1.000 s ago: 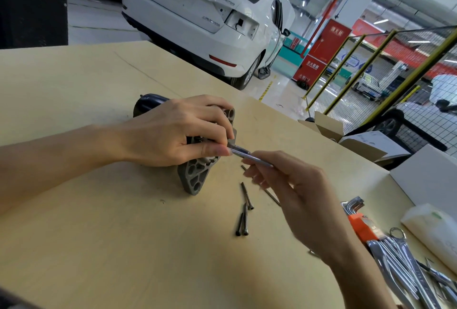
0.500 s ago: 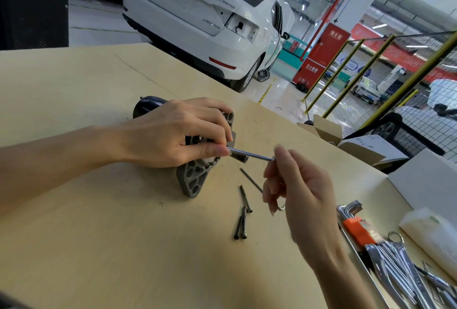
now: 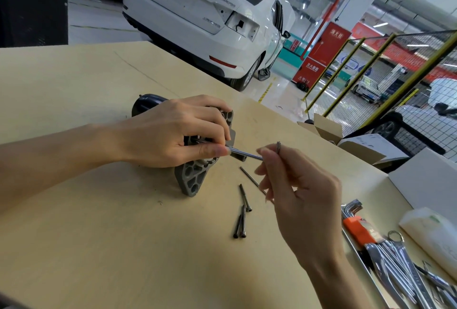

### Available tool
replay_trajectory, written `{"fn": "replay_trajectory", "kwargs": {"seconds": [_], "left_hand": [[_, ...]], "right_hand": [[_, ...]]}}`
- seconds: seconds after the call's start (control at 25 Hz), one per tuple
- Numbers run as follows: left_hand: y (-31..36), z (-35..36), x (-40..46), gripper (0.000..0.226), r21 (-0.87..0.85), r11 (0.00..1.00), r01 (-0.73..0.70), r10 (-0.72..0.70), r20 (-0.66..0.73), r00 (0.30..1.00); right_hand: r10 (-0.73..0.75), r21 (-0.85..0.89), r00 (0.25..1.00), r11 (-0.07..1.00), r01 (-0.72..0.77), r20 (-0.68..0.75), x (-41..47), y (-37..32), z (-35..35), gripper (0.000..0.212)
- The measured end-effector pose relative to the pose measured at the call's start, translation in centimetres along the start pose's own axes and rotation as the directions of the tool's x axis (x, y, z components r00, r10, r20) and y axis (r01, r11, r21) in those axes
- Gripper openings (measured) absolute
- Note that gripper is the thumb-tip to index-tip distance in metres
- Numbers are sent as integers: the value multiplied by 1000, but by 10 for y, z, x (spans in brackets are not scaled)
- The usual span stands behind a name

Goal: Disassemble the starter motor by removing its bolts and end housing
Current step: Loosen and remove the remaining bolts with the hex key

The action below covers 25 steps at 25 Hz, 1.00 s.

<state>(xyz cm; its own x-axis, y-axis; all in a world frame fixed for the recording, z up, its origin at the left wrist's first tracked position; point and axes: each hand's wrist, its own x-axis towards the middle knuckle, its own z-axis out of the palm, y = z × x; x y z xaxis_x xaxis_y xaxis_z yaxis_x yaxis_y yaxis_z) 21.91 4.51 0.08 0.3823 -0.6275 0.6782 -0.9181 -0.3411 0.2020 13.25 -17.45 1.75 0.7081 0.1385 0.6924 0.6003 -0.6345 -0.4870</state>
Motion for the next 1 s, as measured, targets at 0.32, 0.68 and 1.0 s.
{"fn": "replay_trajectory", "kwargs": {"seconds": [0.32, 0.68, 1.0], "left_hand": [[1, 0, -1, 27, -23, 1000, -8, 8, 9, 1000], [3, 2, 1, 28, 22, 999, -37, 37, 1, 999], [0, 1, 0, 28, 20, 999, -44, 44, -1, 999]], "right_hand": [[-317, -180, 948, 935, 307, -28, 0, 6, -6, 15], [471, 436, 724, 585, -684, 504, 8, -9, -9, 51], [349, 530, 676, 429, -731, 649, 8, -16, -14, 25]]}}
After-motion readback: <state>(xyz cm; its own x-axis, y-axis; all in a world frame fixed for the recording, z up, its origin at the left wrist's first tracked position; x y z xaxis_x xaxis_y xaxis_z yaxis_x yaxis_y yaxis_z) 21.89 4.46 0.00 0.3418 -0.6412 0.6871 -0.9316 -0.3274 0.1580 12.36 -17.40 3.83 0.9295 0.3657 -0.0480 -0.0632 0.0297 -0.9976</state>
